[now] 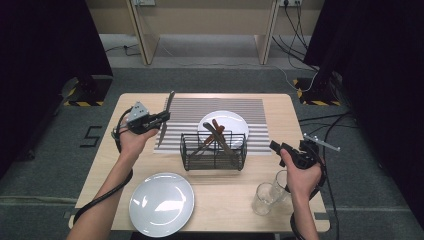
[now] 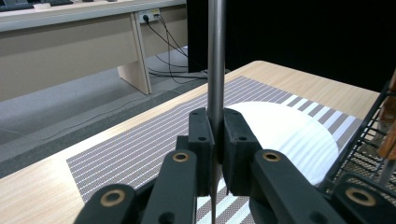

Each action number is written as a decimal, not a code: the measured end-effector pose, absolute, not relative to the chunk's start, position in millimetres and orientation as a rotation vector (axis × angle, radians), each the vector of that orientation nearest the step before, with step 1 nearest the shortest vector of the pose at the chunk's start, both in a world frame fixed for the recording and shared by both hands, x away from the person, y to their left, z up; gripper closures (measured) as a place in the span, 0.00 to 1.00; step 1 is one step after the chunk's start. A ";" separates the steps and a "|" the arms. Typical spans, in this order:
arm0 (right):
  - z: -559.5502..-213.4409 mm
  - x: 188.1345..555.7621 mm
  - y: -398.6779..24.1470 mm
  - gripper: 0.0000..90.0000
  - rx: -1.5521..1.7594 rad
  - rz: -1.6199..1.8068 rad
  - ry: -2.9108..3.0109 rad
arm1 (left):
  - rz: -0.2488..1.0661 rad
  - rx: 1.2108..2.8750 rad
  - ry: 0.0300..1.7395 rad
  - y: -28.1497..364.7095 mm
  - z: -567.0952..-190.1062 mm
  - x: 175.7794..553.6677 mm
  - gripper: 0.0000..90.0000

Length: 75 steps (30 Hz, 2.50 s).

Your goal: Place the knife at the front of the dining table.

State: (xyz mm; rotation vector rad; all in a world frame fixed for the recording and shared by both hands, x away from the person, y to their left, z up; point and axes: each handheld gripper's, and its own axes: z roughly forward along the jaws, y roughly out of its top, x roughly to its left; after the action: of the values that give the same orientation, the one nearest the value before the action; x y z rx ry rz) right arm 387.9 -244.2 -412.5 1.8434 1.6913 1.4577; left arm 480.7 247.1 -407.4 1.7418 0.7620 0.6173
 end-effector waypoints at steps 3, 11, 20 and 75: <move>-412.8 388.0 -244.3 0.51 1.846 1.458 1.691 | 0.618 1.748 0.767 246.9 -410.1 483.0 0.92; -412.8 387.8 -244.3 0.50 1.854 1.460 1.689 | 0.621 1.765 0.781 245.2 -418.8 488.2 0.92; -413.0 387.9 -244.9 0.50 1.851 1.459 1.688 | 0.627 1.792 0.792 245.4 -426.1 493.3 0.92; -413.1 387.9 -245.5 0.50 1.847 1.458 1.690 | 0.616 1.875 0.833 239.1 -449.8 512.8 0.92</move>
State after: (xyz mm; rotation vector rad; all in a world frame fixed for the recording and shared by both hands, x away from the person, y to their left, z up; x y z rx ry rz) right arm 387.9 -245.5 -413.1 1.8469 1.6903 1.4584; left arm 512.8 239.1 -449.8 1.8748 0.8327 0.6158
